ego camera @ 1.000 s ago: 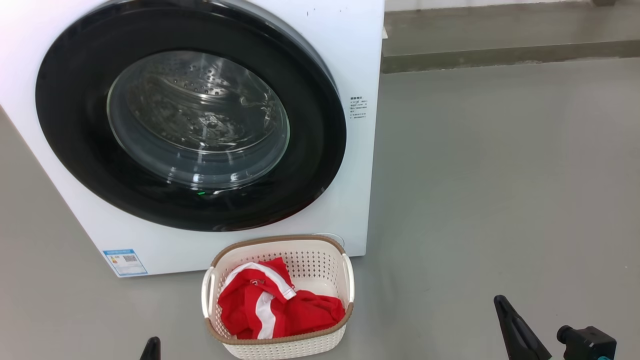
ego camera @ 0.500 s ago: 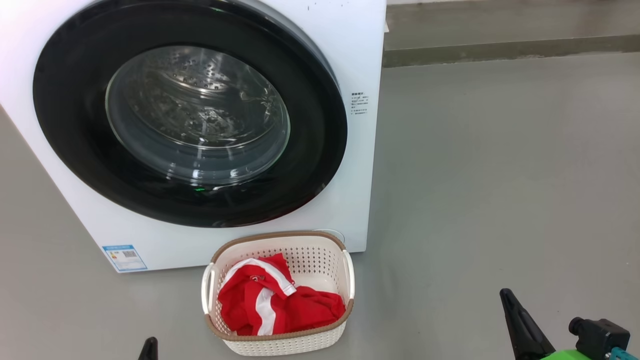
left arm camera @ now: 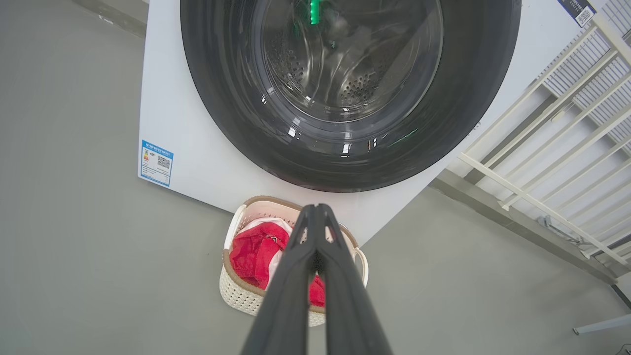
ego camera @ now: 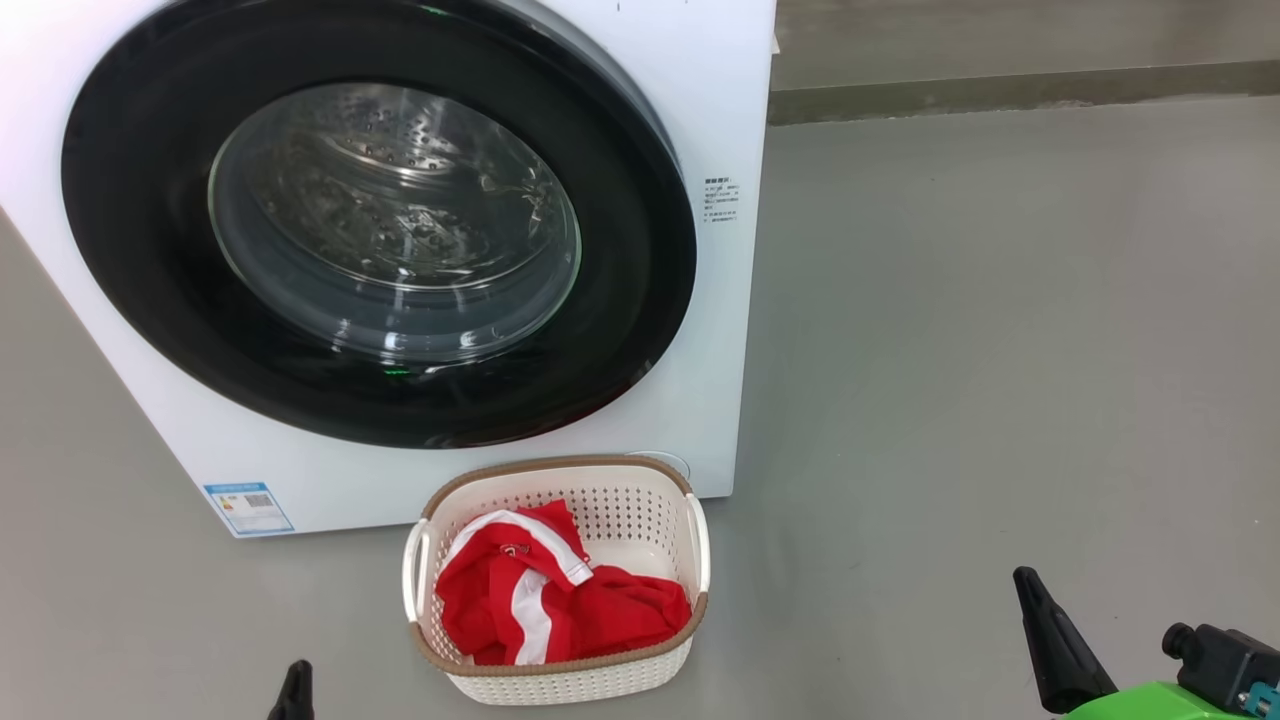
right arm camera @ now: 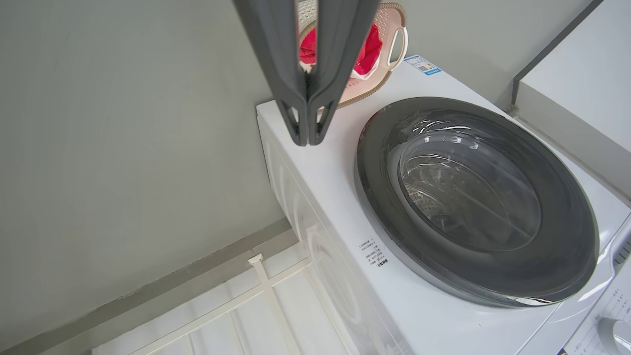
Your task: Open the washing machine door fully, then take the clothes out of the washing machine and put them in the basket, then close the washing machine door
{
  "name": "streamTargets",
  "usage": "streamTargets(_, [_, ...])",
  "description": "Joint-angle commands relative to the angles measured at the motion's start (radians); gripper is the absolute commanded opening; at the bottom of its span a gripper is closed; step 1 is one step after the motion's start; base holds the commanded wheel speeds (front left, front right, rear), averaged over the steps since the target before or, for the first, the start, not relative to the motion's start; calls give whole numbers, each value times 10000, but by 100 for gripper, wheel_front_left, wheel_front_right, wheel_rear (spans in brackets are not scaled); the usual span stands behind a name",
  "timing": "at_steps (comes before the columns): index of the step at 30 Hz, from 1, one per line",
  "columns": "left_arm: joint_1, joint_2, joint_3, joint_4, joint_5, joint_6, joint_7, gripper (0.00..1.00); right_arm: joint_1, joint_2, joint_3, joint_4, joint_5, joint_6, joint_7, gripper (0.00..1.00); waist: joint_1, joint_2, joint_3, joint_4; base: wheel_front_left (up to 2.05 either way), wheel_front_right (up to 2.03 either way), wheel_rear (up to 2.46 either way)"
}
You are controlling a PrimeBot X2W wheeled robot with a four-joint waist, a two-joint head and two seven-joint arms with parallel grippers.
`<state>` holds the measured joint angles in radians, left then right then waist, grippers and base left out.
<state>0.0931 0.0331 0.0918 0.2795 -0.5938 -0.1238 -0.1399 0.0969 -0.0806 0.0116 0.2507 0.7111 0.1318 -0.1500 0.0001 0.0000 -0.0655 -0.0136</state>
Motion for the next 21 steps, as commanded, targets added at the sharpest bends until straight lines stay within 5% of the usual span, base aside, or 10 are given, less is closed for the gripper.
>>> streamTargets(1, [-502, 114, 95, -263, -311, -23, 50, 0, -511, -60, -51, -231, 321, -3, 57, 0, -1, 0, 12, 3, 0, 0, 0])
streamTargets(21, [-852, 127, 126, -281, -2588, -33, 626, 0, -866, 13, -316, -192, 2337, -5, 643, 0, -1, 0, 168, 34, 0, 0, 0])
